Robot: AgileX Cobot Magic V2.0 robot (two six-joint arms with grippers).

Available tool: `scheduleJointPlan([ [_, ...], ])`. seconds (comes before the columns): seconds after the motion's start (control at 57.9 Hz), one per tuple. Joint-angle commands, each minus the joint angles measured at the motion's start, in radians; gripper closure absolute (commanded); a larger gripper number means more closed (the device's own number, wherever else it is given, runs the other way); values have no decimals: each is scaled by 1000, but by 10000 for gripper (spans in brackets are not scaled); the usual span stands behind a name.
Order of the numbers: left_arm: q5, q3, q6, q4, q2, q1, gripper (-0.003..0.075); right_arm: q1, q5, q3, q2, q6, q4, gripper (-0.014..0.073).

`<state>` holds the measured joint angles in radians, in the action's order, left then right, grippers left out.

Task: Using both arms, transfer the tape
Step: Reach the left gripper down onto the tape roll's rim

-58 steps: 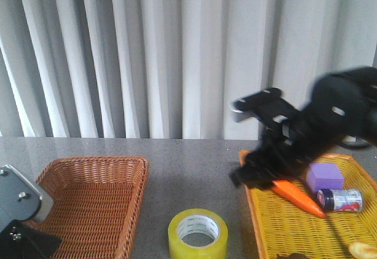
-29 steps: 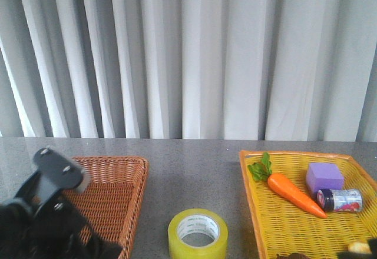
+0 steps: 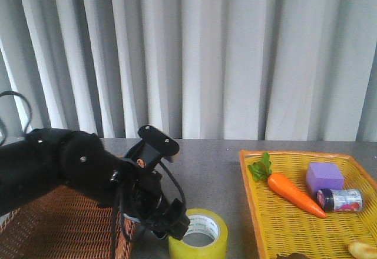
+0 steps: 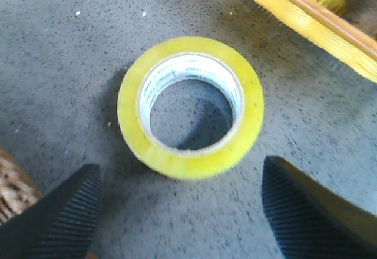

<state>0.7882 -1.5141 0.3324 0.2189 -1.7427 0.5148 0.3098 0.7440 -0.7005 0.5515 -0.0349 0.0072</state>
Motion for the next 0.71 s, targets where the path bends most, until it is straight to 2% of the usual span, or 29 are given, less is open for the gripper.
scheduleJointPlan([
  [0.0,17,-124,-5,11,-38,6,186,-6,-60,-24,2,-1,1,240],
  [0.363,197,-450,-52,-78,-317,6,248,-6,-60,-24,2,-1,1,240],
  [0.691,204,-540,-94,-91,-442,6,303,-6,-59,-24,2,-1,1,240],
])
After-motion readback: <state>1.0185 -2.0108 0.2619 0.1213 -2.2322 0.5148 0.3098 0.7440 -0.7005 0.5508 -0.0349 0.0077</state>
